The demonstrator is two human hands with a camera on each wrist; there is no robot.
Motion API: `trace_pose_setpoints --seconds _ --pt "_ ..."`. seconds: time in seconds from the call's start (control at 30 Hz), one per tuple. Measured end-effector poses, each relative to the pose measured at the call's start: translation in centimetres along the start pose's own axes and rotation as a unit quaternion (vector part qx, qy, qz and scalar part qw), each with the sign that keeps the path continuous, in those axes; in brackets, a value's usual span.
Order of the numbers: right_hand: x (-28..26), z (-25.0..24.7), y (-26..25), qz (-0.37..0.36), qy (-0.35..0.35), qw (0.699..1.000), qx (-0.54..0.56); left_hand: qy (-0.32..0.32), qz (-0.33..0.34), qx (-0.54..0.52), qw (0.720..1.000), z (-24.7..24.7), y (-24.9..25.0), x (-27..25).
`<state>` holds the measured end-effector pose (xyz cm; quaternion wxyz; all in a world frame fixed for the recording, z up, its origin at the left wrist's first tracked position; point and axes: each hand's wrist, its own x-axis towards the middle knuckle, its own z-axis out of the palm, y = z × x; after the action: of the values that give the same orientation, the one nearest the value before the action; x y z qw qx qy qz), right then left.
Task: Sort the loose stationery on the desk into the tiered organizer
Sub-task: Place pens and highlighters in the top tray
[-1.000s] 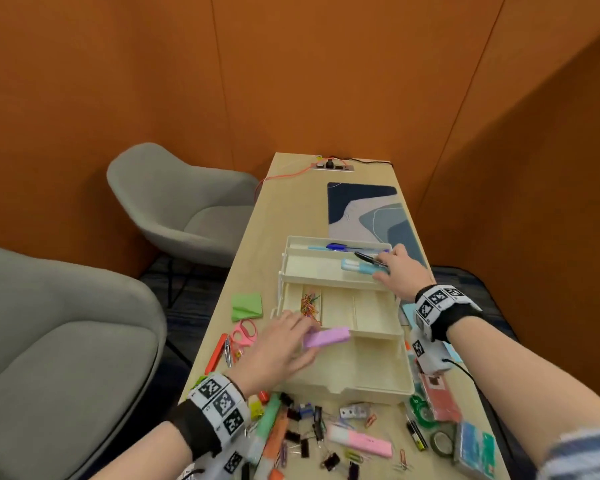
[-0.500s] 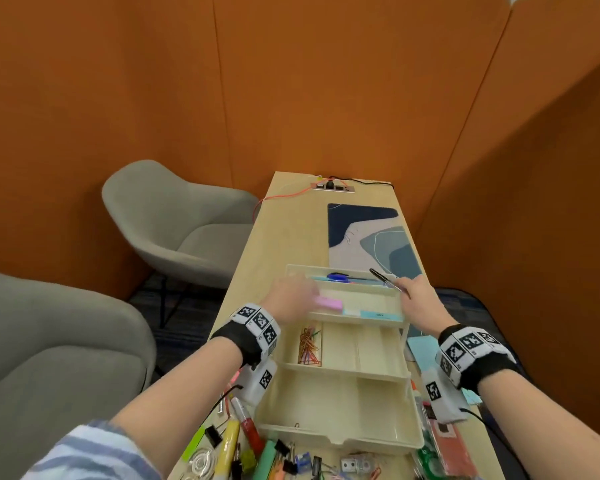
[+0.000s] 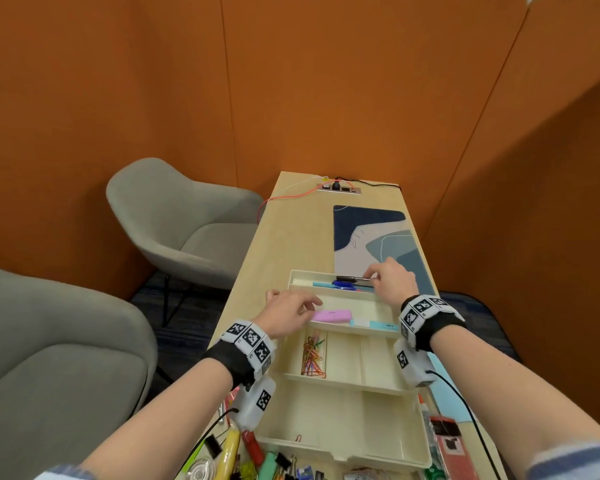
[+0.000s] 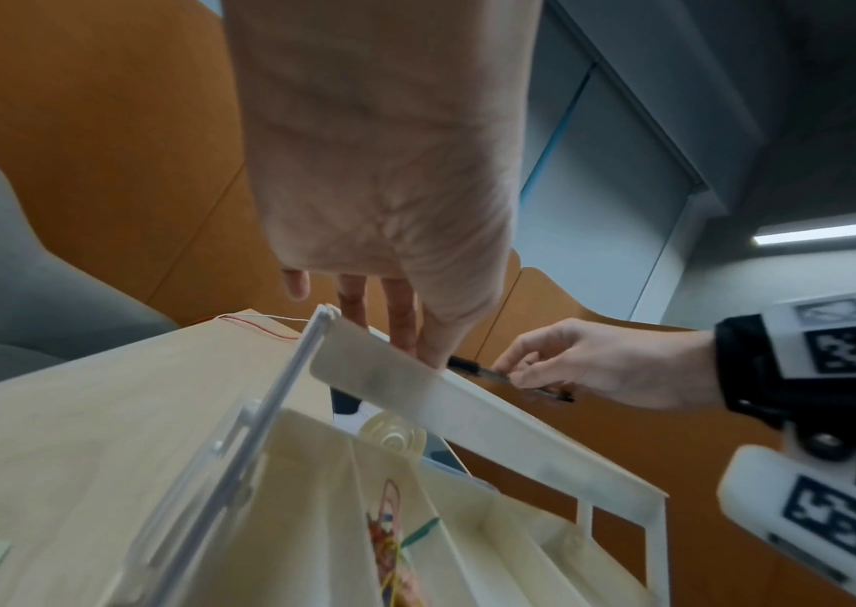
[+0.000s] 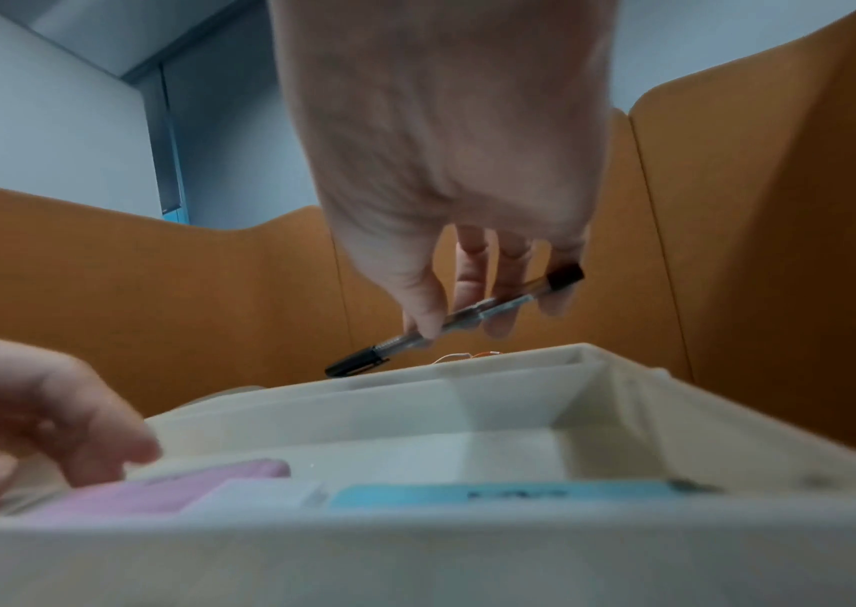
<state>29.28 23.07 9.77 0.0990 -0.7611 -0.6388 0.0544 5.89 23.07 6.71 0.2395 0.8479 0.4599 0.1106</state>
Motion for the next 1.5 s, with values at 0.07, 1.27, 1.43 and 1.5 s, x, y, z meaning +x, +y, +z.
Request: trace_pose_setpoints --seconds 0.07,1.27,1.43,1.5 --pt "0.6 0.5 -0.6 -0.005 -0.004 1.0 -0.031 -0.012 -0.011 0.019 1.0 -0.2 0.3 0.5" --pt "-29.0 9.7 0.1 -0.136 -0.135 0.981 0.031 -0.008 0.086 0.013 0.996 9.4 2.9 -19.4" --pt "-32.0 14.0 1.5 -0.108 -0.12 0.985 -0.061 -0.054 -0.036 0.112 0.992 12.1 1.0 -22.5" --pt "-32.2 14.7 1.8 -0.093 -0.115 0.988 -0.054 -0.083 -0.058 0.152 0.983 13.0 1.1 -23.1"
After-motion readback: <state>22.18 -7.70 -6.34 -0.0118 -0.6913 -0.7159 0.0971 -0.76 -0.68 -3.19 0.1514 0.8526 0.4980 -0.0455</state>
